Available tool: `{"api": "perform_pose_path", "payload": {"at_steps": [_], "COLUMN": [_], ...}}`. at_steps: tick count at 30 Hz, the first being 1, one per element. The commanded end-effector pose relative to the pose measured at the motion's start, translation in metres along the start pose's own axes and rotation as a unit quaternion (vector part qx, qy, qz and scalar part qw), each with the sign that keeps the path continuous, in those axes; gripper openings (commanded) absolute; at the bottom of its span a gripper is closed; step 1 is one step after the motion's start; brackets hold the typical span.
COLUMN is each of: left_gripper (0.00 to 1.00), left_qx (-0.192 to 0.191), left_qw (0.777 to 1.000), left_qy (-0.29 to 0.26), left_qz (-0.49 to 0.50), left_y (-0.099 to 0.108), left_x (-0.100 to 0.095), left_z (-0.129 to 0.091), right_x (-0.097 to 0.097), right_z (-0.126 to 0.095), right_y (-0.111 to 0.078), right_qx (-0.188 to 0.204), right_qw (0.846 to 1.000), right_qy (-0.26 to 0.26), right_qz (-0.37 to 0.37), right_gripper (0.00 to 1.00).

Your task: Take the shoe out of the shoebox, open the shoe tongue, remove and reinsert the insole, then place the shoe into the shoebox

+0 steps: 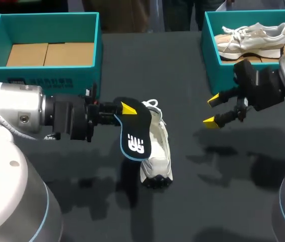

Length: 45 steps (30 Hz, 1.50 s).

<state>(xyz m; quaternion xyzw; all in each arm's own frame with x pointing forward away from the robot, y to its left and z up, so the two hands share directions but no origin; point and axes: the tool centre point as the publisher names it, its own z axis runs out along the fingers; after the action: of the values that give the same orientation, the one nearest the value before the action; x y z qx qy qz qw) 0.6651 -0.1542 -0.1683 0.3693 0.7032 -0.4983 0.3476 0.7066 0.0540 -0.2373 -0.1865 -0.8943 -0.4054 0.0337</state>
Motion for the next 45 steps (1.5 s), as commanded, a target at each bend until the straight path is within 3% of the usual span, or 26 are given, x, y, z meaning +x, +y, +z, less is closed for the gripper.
{"api": "perform_pose_path", "payload": {"at_steps": [1, 9, 19, 34, 45], "left_gripper": [0.0, 0.0, 0.0, 0.0, 0.0], "left_qx": [-0.01, -0.011, -0.01, -0.013, -0.018], "left_qw": [1.0, 0.998, 0.995, 0.993, 0.993], "left_qy": [0.011, 0.032, 0.038, 0.026, 0.02], "left_qz": [-0.013, -0.059, -0.093, -0.111, -0.116], "left_y": [-0.013, -0.024, -0.027, -0.019, -0.015], "left_x": [0.007, 0.029, 0.046, 0.064, 0.074], "left_z": [-0.001, 0.012, 0.023, 0.033, 0.04], "right_x": [0.01, 0.014, 0.017, 0.028, 0.029], "right_z": [0.007, 0.032, 0.055, 0.086, 0.105], "right_y": [0.0, -0.006, -0.019, -0.031, -0.03], "right_qx": [0.081, 0.129, 0.141, 0.128, 0.148], "right_qw": [0.987, 0.972, 0.96, 0.964, 0.969], "right_qy": [-0.079, -0.042, 0.008, 0.041, 0.055], "right_qz": [-0.115, -0.194, -0.24, -0.229, -0.192], "right_gripper": [1.0, 1.0, 1.0, 1.0, 1.0]}}
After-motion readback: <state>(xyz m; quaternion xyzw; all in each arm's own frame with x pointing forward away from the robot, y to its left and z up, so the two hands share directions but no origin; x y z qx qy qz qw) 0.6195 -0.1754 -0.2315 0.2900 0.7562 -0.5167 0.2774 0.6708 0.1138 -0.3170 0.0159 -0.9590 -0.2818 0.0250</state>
